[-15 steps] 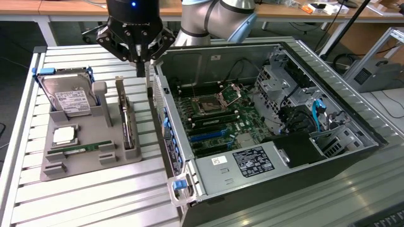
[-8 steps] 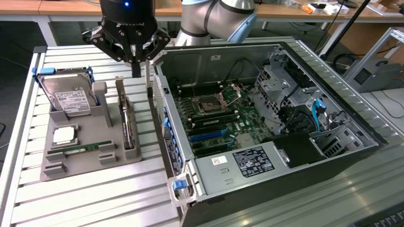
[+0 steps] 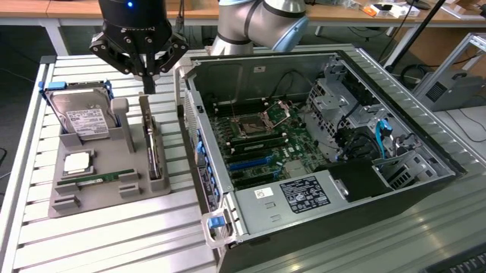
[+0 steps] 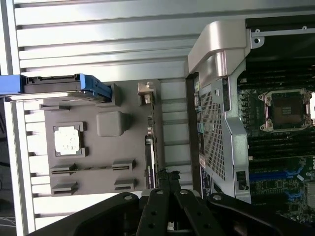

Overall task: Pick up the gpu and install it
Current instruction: 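Reach for the gpu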

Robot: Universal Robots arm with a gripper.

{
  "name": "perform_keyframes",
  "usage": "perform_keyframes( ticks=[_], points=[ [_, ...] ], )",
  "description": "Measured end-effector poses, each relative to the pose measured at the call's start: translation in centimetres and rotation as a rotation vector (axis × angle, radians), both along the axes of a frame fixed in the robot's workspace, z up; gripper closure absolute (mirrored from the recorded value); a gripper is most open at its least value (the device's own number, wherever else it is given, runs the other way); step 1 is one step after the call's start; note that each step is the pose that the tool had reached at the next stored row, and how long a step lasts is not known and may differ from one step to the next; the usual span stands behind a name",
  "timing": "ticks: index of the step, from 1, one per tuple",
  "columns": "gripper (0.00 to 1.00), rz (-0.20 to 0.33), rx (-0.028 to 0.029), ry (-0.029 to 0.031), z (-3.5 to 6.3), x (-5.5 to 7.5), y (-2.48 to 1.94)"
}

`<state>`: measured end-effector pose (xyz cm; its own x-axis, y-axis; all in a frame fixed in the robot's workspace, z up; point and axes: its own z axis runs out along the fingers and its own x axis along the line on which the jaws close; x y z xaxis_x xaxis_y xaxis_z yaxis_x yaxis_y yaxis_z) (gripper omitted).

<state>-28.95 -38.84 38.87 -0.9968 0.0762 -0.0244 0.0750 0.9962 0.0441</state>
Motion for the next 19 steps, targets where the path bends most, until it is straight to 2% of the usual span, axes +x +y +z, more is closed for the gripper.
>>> perform_keyframes(
  ticks=[19],
  points=[
    [0.89, 0.000, 0.0000, 0.0000, 0.00, -0.19, 0.00]
  ],
)
